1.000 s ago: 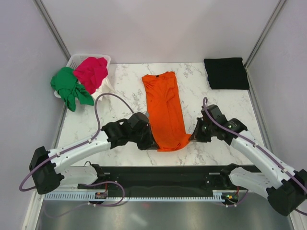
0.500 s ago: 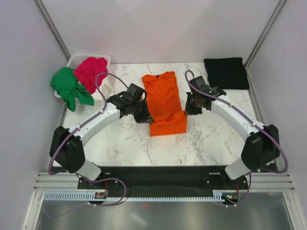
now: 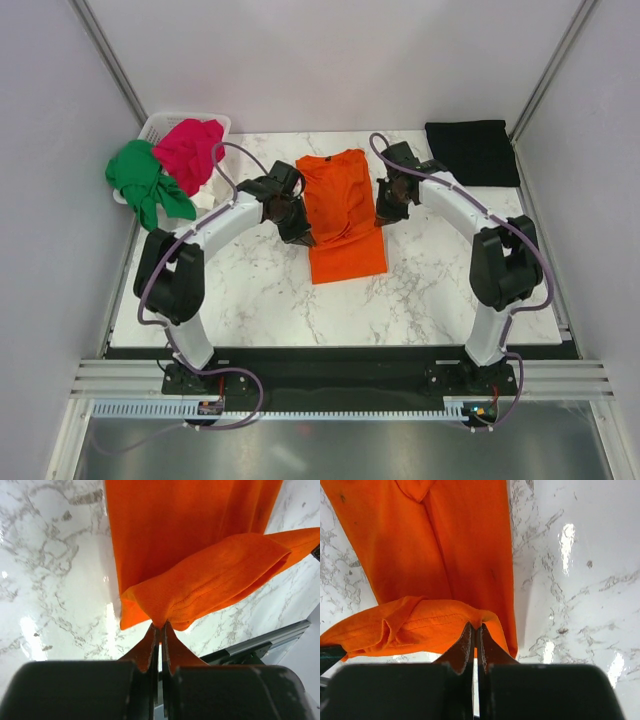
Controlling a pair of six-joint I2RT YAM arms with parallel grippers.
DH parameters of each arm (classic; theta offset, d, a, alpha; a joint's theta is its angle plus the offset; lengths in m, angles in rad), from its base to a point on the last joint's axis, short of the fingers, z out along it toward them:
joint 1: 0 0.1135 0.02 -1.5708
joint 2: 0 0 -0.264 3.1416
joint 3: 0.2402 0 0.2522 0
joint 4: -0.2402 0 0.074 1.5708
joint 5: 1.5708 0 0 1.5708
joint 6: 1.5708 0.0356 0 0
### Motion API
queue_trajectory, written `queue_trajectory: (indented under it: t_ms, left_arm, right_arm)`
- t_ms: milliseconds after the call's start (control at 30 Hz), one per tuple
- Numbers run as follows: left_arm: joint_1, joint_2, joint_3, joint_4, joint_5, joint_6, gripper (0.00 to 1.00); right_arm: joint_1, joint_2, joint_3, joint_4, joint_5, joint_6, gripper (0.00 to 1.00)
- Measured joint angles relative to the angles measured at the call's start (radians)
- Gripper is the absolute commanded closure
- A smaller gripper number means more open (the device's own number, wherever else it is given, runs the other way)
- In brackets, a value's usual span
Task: Fold and stack the t-shirts
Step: Fold the tshirt
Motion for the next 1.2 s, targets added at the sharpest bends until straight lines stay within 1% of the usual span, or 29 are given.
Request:
queue_trajectory:
  t_ms: [167,300,333,433,467,500,533,567,633,667,733,800,867,933,1033,1133,1200]
  left_arm:
    - [0.032,0.072,0.039,0.002,0.000,0.027,0.98]
    - [0.055,0.158,0.080,0.002,0.002,0.053,0.97]
    - [0.059,0.183,0.093,0.002,0.004,0.060,0.94]
    - [0.074,0.254,0.144,-0.011,0.021,0.076,0.87]
    - [0.080,0.279,0.170,-0.021,0.027,0.083,0.81]
    - [0.087,0.299,0.193,-0.028,0.034,0.091,0.77]
    - [0.097,0.325,0.232,-0.047,0.043,0.101,0.72]
    - [0.109,0.355,0.287,-0.076,0.050,0.111,0.65]
    - [0.138,0.414,0.417,-0.127,0.055,0.137,0.59]
    - [0.155,0.439,0.489,-0.159,0.055,0.149,0.58]
    - [0.187,0.461,0.586,-0.188,0.050,0.170,0.55]
    - [0.218,0.443,0.623,-0.211,0.040,0.188,0.55]
    - [0.247,0.396,0.602,-0.228,0.021,0.203,0.55]
    - [0.265,0.332,0.534,-0.237,0.006,0.211,0.56]
    - [0.264,0.202,0.349,-0.220,-0.001,0.219,0.57]
    - [0.251,0.089,0.164,-0.211,0.006,0.219,0.57]
    - [0.241,0.018,0.047,-0.194,0.021,0.218,0.57]
  right_arm:
    - [-0.015,0.084,0.058,0.008,-0.025,-0.017,1.00]
    - [-0.023,0.151,0.090,0.009,-0.032,-0.016,1.00]
    - [-0.024,0.169,0.102,0.006,-0.033,-0.014,0.97]
    - [-0.029,0.230,0.167,-0.008,-0.033,0.008,0.75]
    - [-0.032,0.254,0.198,-0.013,-0.031,0.018,0.60]
    - [-0.034,0.277,0.237,-0.023,-0.029,0.030,0.52]
    - [-0.036,0.298,0.277,-0.035,-0.027,0.036,0.49]
    - [-0.039,0.316,0.316,-0.039,-0.024,0.043,0.46]
    - [-0.043,0.338,0.389,-0.063,-0.023,0.058,0.41]
    - [-0.044,0.340,0.417,-0.068,-0.022,0.064,0.41]
    - [-0.047,0.330,0.443,-0.070,-0.018,0.069,0.40]
    - [-0.046,0.294,0.433,-0.076,-0.008,0.073,0.41]
    - [-0.037,0.235,0.378,-0.066,-0.004,0.075,0.41]
    - [-0.011,0.154,0.286,-0.039,-0.005,0.082,0.40]
    - [0.062,0.060,0.169,-0.003,-0.040,0.091,0.41]
    - [0.132,0.055,0.128,0.034,-0.097,0.093,0.41]
    - [0.153,0.065,0.103,0.050,-0.116,0.089,0.41]
